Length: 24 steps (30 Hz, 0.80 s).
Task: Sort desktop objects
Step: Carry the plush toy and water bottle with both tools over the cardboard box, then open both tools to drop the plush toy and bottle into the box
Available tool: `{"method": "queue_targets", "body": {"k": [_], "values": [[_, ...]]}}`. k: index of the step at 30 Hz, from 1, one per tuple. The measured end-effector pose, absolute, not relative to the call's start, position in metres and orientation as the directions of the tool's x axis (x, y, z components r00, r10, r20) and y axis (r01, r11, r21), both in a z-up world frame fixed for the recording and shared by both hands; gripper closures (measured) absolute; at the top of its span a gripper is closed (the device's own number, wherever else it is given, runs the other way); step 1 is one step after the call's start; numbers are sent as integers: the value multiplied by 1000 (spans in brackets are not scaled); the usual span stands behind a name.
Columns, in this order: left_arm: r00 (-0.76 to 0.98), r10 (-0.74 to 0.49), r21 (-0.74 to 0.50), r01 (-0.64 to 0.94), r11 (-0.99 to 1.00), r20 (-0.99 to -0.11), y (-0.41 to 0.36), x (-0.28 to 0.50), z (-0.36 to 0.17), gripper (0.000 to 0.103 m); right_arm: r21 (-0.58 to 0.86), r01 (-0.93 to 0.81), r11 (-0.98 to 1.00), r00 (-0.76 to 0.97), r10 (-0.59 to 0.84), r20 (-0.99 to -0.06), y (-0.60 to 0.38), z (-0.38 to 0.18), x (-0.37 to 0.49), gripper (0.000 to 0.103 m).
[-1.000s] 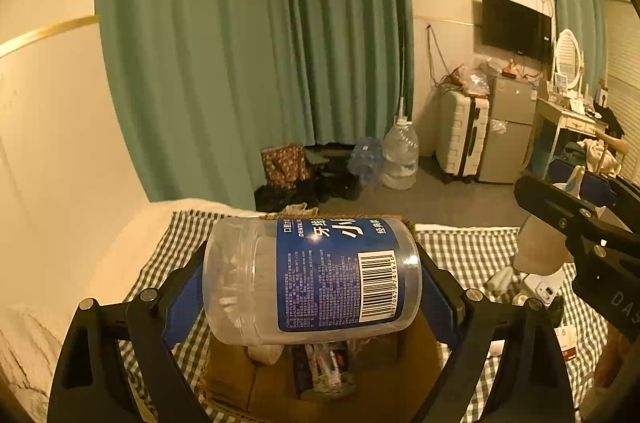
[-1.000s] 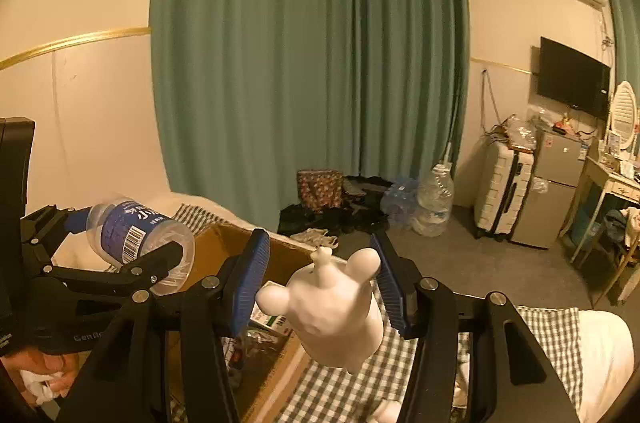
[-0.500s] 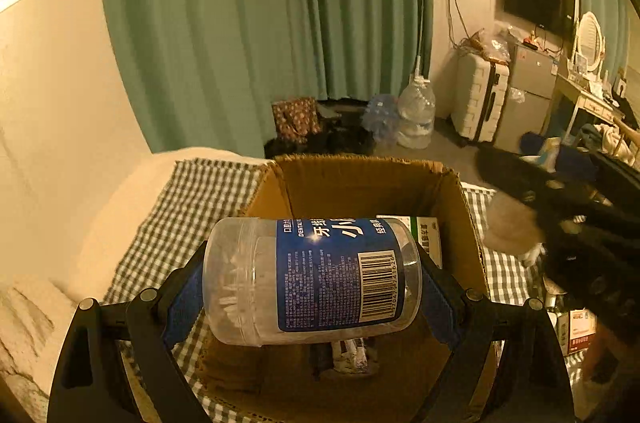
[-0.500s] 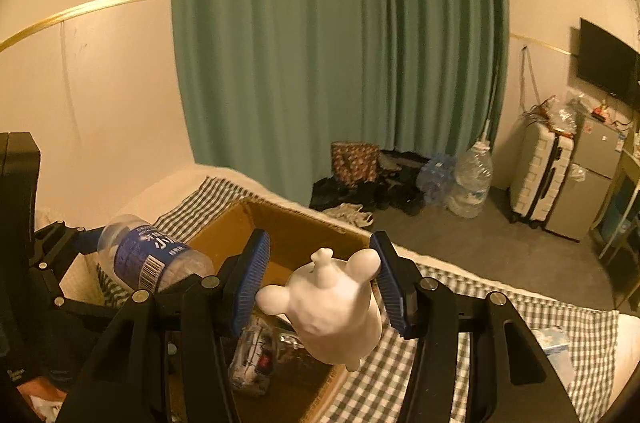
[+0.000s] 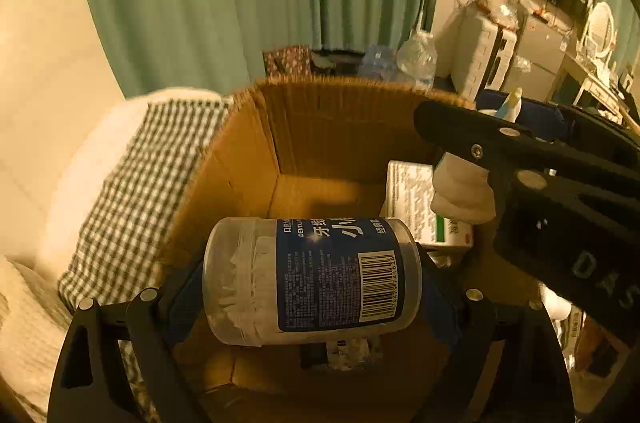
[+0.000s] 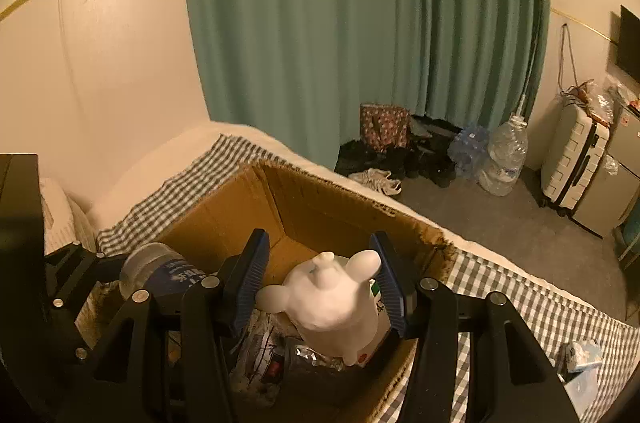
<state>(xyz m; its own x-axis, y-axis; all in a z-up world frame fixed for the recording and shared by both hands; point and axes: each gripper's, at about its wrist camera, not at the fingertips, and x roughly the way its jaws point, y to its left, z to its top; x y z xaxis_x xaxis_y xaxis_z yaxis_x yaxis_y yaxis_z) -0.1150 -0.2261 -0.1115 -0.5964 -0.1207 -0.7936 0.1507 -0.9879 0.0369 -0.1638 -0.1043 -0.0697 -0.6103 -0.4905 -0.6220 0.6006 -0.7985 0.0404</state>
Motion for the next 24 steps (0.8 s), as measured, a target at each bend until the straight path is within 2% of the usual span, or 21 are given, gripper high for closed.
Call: {"method": "queue_targets", "body": {"k": [5,9,14,19,24], "values": [[-592,-152,54,180,-982,-792,-230,-113,-113,9,43,602,-797,-593,-483,-644,-109,-86,-169,50],[-614,-179,69,199,-978,-769,-231,-112,-105,5,35,583,-811,-619,-472,-627,-105,-85,-167,35],[-658,-175,83,169,-982,-732,-225,-109,-92,0,24,540,-842,-669,-446,-595,-89,-70,-166,31],[-691,-179,94,159,-983,-700,-219,-108,-80,0,44,476,-878,-716,-417,-560,-61,-51,-163,23],[-719,-162,72,154,-985,-676,-212,-102,-69,0,37,425,-905,-754,-376,-539,-34,-33,-153,21]]}}
